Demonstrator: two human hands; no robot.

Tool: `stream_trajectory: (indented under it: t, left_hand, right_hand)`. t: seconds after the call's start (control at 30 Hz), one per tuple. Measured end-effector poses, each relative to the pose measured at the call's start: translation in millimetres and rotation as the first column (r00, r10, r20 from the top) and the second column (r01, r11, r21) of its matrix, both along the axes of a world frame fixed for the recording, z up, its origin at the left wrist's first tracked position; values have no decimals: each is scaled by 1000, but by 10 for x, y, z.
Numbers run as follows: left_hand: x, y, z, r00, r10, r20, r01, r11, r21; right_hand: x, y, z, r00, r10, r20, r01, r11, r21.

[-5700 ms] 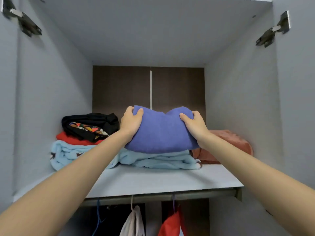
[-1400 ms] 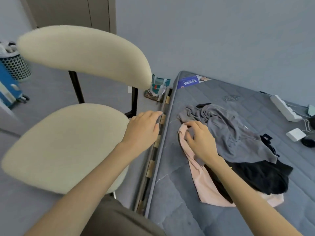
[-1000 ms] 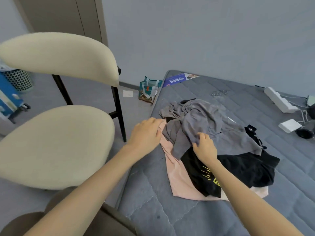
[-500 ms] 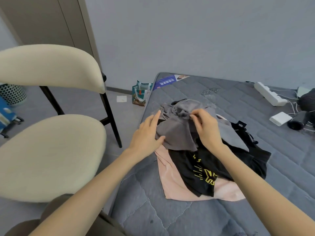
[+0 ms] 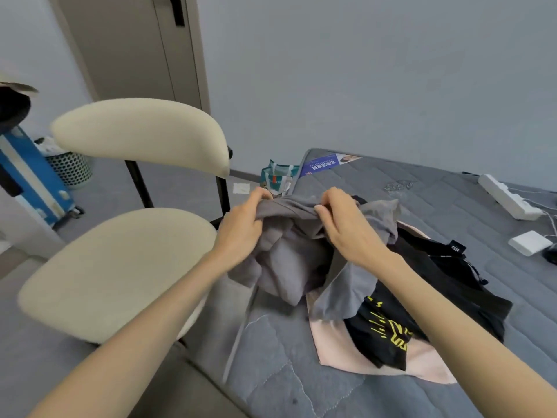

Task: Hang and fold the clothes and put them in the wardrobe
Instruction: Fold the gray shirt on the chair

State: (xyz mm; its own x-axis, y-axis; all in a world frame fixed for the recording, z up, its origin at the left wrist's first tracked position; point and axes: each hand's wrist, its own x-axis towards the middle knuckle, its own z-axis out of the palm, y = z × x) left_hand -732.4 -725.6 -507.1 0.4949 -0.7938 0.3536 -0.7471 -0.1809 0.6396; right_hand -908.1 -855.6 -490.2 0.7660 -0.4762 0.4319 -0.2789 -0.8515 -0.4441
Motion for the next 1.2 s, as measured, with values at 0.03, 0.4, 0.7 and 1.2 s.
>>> stream_trajectory:
  t: [0.03, 0.4, 0.7, 1.2]
  left_hand:
    - [142, 96, 115, 999, 12, 32, -12, 1000, -12]
    - [1729, 1629, 1037, 871, 394, 292, -374, 919, -123]
    - [2803, 2327, 1346, 712, 645, 277, -648, 756, -97]
    - [2074, 2443, 799, 838, 545, 8, -536, 826, -174]
  right_hand:
    - [133, 80, 16, 997, 46, -65, -42, 998, 52]
    - [2108, 769, 607, 944, -59, -325, -33, 962, -271]
    - [3420, 1100, 1657, 948, 142, 285, -147, 989, -6]
    - [2524, 1169, 852, 899, 25, 436, -137, 964, 227]
